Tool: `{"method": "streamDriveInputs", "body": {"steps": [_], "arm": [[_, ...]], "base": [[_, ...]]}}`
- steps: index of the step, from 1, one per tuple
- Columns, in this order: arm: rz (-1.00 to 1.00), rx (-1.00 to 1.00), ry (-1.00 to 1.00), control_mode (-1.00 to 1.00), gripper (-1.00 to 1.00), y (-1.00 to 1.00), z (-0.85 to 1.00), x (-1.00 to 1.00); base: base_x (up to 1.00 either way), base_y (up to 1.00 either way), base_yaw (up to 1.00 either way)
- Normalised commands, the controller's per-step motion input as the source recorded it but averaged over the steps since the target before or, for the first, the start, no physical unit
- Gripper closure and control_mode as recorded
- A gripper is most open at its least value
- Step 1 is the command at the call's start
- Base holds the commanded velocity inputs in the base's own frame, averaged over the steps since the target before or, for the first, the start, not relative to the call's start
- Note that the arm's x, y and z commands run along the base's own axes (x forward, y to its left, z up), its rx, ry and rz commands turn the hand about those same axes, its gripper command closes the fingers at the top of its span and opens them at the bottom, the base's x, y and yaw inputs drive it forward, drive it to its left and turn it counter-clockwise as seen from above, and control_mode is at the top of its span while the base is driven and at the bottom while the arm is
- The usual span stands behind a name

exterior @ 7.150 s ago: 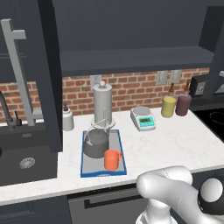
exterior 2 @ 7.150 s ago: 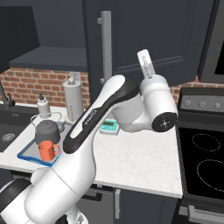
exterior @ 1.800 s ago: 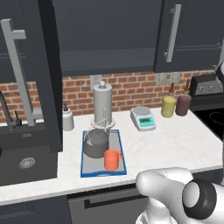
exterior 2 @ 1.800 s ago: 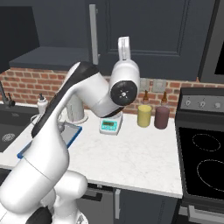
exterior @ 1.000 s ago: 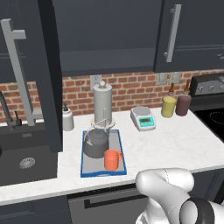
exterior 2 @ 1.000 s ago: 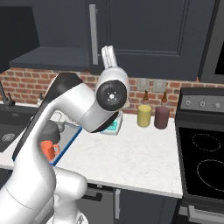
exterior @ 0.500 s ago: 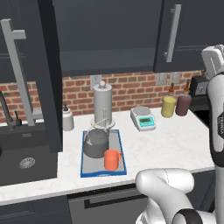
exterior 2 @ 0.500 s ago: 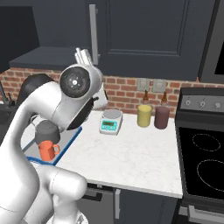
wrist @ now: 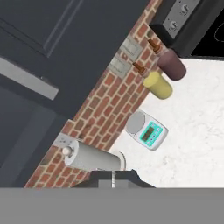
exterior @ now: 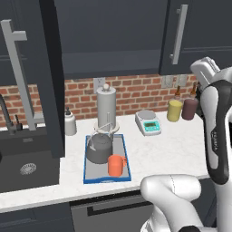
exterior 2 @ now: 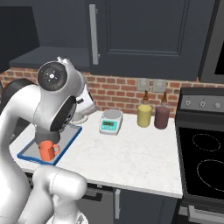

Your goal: Pick the kettle from the counter and place it on the tray. Then pick the mug from the cabinet and place it on the tray. Then close the cabinet doors.

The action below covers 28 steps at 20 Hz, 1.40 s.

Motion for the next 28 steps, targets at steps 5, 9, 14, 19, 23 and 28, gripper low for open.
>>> {"method": "streamDriveInputs", "body": {"steps": [5,9,14,19,23,28], "arm": [[0.17,-0.22,0.03,-1.0,1.0,0.26,-0.4,-0.26],[0.19,-0.17,0.0,-1.0,1.0,0.31,-0.47,-0.18],[0.18,-0.22,0.01,-1.0,1.0,0.31,-0.43,-0.2],[0.08,-0.32,0.02,-1.0,1.0,0.52,-0.43,-0.21],[0.02,-0.33,0.05,-1.0,1.0,0.58,-0.26,-0.23],[0.03,-0.27,-0.01,-1.0,1.0,0.51,-0.34,-0.23]], "base": [[0.0,0.0,0.0],[0.0,0.0,0.0],[0.0,0.0,0.0],[0.0,0.0,0.0],[0.0,0.0,0.0],[0.0,0.0,0.0]]}}
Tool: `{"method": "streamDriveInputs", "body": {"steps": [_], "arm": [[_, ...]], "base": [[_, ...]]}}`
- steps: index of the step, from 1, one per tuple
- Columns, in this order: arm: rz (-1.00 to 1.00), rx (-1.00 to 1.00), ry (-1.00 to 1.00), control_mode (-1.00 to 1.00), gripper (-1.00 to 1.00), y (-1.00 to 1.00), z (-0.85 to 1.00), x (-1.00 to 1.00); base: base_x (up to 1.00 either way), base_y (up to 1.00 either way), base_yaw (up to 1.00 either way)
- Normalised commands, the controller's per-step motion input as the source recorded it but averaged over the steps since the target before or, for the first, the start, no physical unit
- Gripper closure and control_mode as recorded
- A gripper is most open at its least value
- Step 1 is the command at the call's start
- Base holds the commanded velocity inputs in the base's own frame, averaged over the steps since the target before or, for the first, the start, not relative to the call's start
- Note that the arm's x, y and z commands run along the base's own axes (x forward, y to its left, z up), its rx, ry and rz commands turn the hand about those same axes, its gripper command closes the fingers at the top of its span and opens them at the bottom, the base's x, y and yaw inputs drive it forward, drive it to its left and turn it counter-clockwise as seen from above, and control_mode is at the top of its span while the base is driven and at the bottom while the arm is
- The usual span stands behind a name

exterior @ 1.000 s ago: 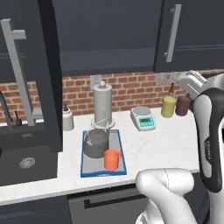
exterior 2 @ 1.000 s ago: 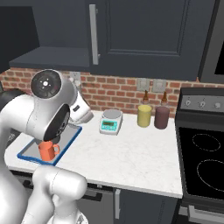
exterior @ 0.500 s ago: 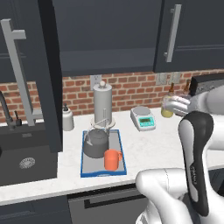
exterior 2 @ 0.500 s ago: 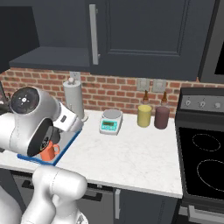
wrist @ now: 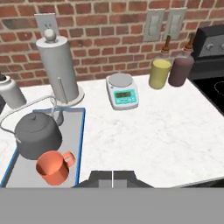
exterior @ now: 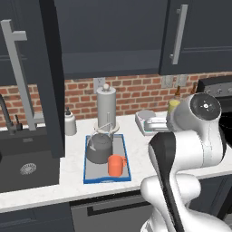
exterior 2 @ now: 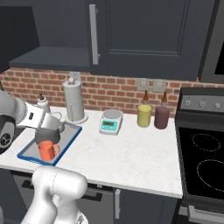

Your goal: Pick the kettle from the counter and place it on the tray. Then pick the mug from the cabinet and place it on the tray. Then close the cabinet doors.

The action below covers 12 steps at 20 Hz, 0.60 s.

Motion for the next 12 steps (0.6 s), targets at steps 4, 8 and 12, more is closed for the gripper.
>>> {"method": "streamDriveInputs", "body": {"steps": [4,8,12], "arm": [[0.07,-0.18,-0.09,-1.0,1.0,0.35,-0.38,-0.09],[0.11,-0.12,-0.15,-1.0,1.0,0.2,-0.49,0.0],[0.12,-0.09,-0.2,-1.0,1.0,0.15,-0.44,0.0]], "base": [[0.0,0.0,0.0],[0.0,0.0,0.0],[0.0,0.0,0.0]]}}
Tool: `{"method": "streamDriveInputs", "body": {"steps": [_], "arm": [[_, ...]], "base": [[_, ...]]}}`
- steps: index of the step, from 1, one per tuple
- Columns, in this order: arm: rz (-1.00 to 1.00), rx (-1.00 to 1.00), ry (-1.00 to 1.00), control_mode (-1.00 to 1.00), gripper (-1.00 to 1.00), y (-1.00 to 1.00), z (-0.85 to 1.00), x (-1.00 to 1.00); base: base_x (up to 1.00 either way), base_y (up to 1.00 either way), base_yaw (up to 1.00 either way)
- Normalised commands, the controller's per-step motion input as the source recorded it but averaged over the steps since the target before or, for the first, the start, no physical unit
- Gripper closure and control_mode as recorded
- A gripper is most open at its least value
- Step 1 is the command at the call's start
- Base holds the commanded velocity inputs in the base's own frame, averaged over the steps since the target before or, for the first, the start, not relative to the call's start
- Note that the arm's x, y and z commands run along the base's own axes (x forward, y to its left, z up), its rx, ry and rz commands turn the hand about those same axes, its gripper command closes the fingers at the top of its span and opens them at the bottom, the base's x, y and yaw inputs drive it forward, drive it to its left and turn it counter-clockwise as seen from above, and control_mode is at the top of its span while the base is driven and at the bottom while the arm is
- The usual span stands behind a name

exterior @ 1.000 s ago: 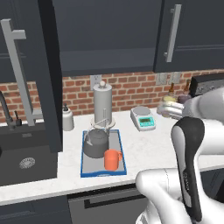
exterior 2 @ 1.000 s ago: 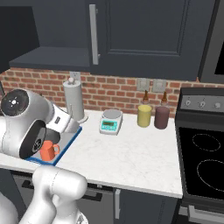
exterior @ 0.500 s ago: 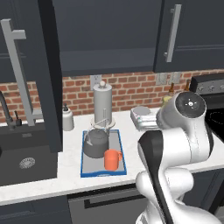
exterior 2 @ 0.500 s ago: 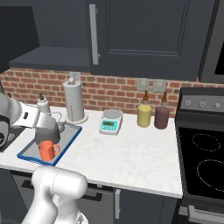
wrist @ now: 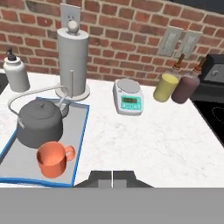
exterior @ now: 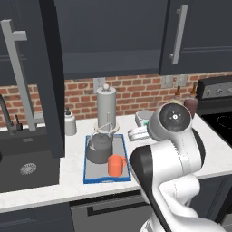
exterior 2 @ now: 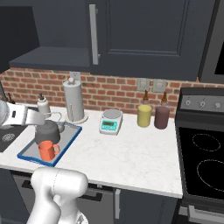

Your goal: Pick the kettle from the counter and place it on the tray. Then pick the mug from the cabinet and place it on the tray. Then close the cabinet doors.

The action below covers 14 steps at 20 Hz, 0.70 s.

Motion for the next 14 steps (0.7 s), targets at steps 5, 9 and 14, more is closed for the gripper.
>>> {"method": "streamDriveInputs", "body": {"steps": [5,9,14], "arm": [[0.14,-0.11,-0.29,-1.0,1.0,0.17,-0.46,0.0],[0.12,-0.11,-0.28,-1.0,1.0,0.16,-0.4,-0.01],[0.1,-0.12,-0.26,-1.0,1.0,0.15,-0.42,0.0]], "base": [[0.0,0.0,0.0],[0.0,0.0,0.0],[0.0,0.0,0.0]]}}
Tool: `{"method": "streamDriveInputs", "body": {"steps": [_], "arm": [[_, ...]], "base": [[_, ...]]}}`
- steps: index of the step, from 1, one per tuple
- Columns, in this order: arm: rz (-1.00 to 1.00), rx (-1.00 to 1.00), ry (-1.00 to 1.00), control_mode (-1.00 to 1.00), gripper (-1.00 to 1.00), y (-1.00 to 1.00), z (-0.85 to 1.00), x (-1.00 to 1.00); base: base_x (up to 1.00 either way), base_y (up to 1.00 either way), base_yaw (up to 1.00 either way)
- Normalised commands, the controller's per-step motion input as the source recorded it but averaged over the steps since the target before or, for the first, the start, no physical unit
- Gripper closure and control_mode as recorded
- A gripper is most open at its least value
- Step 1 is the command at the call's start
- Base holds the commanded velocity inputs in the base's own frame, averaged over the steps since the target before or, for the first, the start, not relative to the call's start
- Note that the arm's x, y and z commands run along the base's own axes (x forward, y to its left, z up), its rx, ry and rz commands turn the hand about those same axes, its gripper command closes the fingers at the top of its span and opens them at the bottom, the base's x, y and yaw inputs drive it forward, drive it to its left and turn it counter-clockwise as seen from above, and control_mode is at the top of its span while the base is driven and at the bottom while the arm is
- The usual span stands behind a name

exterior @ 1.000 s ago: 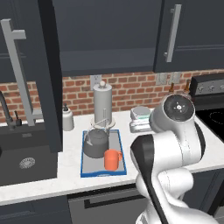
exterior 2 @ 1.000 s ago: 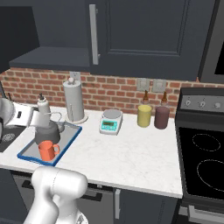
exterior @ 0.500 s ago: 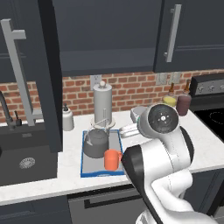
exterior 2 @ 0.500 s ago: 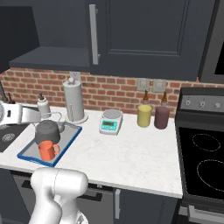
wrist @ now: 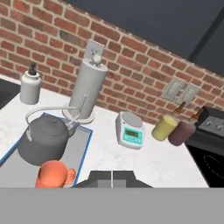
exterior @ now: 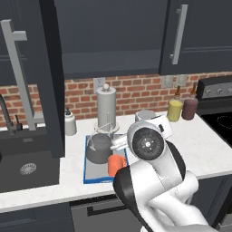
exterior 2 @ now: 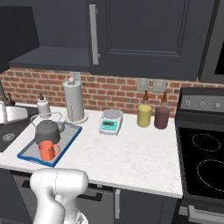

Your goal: Pick the kettle from the counter and place it on the tray. Then pick the mug from the cabinet and place it on the tray. Then close the cabinet doors.

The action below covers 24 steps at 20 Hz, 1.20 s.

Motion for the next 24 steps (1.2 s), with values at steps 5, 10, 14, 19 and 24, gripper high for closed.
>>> {"method": "streamDriveInputs", "body": {"steps": [5,10,14,19,24], "arm": [[0.08,-0.12,-0.25,-1.0,1.0,0.12,-0.4,0.0],[0.06,-0.1,-0.19,-1.0,1.0,0.07,-0.36,0.0],[0.04,-0.12,-0.18,-1.0,1.0,0.09,-0.42,0.0],[0.01,-0.11,-0.07,-1.0,1.0,0.1,-0.25,0.0],[0.0,-0.11,0.04,-1.0,1.0,0.37,-0.07,0.0]], "base": [[0.0,0.0,0.0],[0.0,0.0,0.0],[0.0,0.0,0.0],[0.0,0.0,0.0],[0.0,0.0,0.0]]}}
